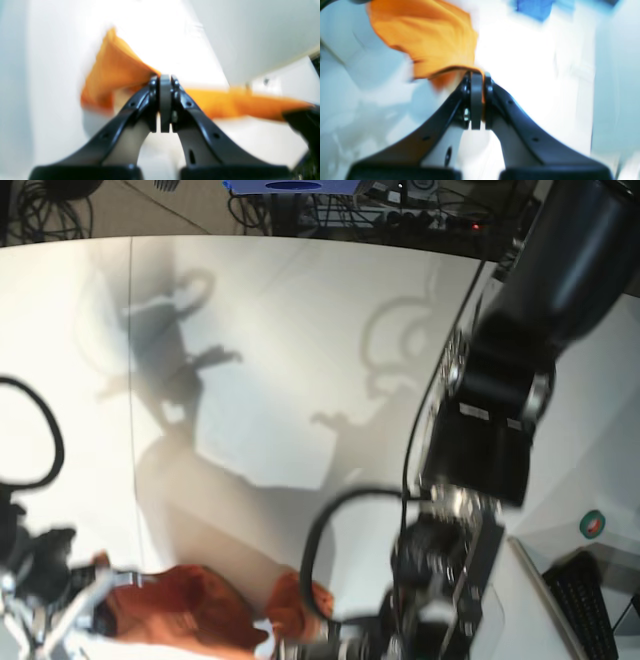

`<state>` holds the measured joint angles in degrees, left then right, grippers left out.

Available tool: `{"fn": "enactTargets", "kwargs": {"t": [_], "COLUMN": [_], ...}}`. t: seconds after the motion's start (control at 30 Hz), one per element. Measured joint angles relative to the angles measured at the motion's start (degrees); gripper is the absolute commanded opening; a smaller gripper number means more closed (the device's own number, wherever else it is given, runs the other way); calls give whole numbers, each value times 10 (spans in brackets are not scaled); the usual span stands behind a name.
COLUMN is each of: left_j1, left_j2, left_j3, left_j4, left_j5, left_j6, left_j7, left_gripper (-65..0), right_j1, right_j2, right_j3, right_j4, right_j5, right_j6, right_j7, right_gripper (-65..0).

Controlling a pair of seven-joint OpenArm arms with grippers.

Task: Layout the t-shirt on the table in an organized manner, then fold the t-shirt properly
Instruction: 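Lift the shirt with both grippers and shake it open, then lower the shirt flat onto the table and release both grippers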

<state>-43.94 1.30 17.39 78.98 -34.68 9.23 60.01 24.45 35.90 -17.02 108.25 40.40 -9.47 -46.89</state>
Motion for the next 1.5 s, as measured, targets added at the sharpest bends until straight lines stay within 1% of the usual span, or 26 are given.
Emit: {"fn": "enactTargets", "kwargs": {"t": [0.07,0.1,0.13,0.17,0.2,0.23,0.27,0.33,0.43,0.47,0.53,0.67,0.7,0.77,0.83,0.9,0.97,1.03,1.07,1.13,1.2,1.23,1.33,1.37,1.4,1.5], "left_j1": [63,97,130,160,193,226,257,305,355,367,386,411,414,419,431,452,471,484,485,485,477,467,404,373,343,263], "left_j2": [-25,-38,-52,-64,-73,-73,-71,-64,-61,-62,-68,-67,-64,-63,-66,-71,-83,-95,-103,-119,-123,-122,-115,-109,-100,-75], "left_j3": [3,0,-3,-2,-2,-2,-1,2,2,-1,-5,-5,-5,-5,-5,-7,-5,-5,-5,-8,-9,-9,-3,-2,-2,-2], "left_j4": [21,32,43,49,53,53,52,42,30,27,24,23,24,25,30,48,79,116,135,172,193,198,155,119,80,-57], "left_j5": [-3,1,4,5,9,11,10,1,-1,-1,2,2,1,-2,-1,1,-4,-3,-3,-1,1,1,-5,-4,4,1], "left_j6": [0,13,19,36,45,58,61,70,73,73,75,75,75,73,73,75,75,75,76,75,77,78,72,73,75,75], "left_j7": [0,0,-5,-7,-6,-8,-10,-15,-45,-56,-61,-60,-61,-61,-63,-60,-57,-57,-59,-61,-62,-60,-58,-59,-62,-75], "left_gripper": [-650,-650,-650,-650,-650,-650,-650,-650,-650,-650,-650,-650,-632,-464,-324,-211,-137,-102,-99,-100,-100,-100,-114,-148,-206,-438], "right_j1": [-69,-101,-134,-164,-196,-225,-250,-280,-312,-322,-343,-380,-387,-398,-412,-422,-427,-434,-438,-449,-460,-464,-482,-491,-499,-513], "right_j2": [-6,-11,-22,-37,-57,-76,-97,-124,-148,-155,-167,-172,-175,-177,-178,-178,-178,-179,-179,-179,-178,-178,-174,-170,-168,-168], "right_j3": [23,28,31,31,30,26,23,23,29,29,28,33,35,35,35,35,34,33,33,33,32,33,38,44,52,70], "right_j4": [12,13,12,10,0,-15,-33,-68,-89,-92,-92,-92,-92,-92,-92,-92,-92,-92,-92,-90,-90,-90,-67,-53,-39,-17], "right_j5": [0,-1,-3,-7,-1,-4,-20,-71,-140,-152,-152,-156,-159,-160,-158,-153,-154,-153,-154,-154,-155,-154,-161,-160,-156,-158], "right_j6": [1,1,1,-1,2,8,9,4,1,0,2,4,3,3,3,3,3,3,3,3,3,3,1,1,3,3], "right_j7": [9,11,15,18,19,11,8,8,16,18,17,16,17,19,19,13,14,16,17,16,17,17,39,56,68,91], "right_gripper": [-650,-650,-650,-650,-650,-650,-650,-650,-650,-650,-650,-650,-650,-650,-650,-650,-650,-650,-621,-494,-407,-386,-387,-387,-387,-389]}}
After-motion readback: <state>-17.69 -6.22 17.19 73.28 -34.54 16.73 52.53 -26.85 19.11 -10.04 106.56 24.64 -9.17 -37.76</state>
